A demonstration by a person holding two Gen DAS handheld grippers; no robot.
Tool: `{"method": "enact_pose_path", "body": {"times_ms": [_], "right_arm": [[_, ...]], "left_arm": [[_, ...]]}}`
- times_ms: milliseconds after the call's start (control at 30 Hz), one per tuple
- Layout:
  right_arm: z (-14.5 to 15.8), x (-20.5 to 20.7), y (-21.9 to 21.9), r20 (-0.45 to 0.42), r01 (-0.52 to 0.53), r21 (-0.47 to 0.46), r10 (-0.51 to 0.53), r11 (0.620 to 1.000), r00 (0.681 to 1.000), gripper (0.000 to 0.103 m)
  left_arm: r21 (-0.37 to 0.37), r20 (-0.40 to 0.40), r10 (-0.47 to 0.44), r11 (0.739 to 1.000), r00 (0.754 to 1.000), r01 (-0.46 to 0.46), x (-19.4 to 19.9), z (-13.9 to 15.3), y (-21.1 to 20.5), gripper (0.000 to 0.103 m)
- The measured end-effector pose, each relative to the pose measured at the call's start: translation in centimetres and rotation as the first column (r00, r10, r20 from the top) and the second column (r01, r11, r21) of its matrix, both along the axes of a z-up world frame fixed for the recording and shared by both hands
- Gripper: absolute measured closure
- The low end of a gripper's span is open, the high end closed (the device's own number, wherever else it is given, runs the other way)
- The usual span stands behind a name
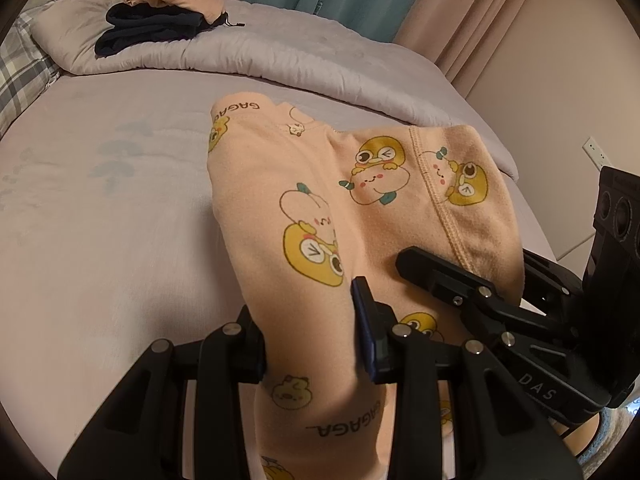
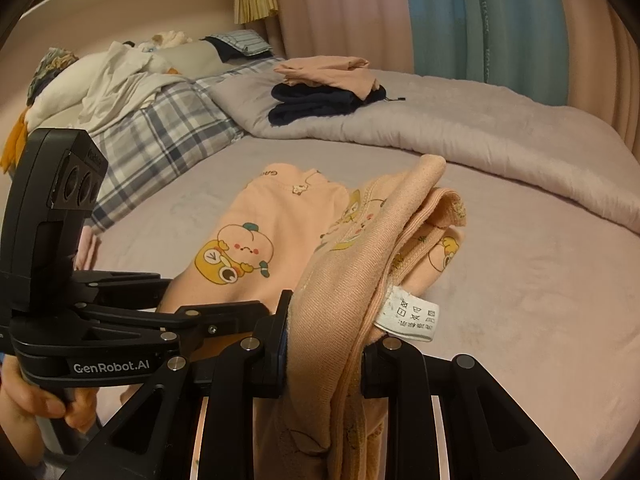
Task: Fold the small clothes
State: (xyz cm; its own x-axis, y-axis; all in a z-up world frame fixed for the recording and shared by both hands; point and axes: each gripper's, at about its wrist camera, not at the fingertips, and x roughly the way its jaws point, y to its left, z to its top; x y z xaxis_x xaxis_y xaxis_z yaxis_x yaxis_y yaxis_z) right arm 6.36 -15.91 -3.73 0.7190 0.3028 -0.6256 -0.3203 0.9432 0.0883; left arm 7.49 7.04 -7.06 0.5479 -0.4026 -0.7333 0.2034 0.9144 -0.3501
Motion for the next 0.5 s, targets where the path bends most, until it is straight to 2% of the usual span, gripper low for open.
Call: {"method": "enact_pose_path", "body": {"times_ms": [267,500], "right_arm": [[-0.5,0.7,-0.5,-0.020,0.006,0.047,-0.005,0.999,1.000,0.076],[-0.7,1.2,-0.5,-0.031,0.013,0.052,-0.012,0.999,0.999,0.076]], "left_arm": [[-0.022,-0.001,0.006,1.000,1.000,-0.007,0.7,-0.6,0.5,0.068],[-0.030,-0.008,0.007,1.000,1.000,-0.007,1.6,-1.1,0.8,0.068]]}}
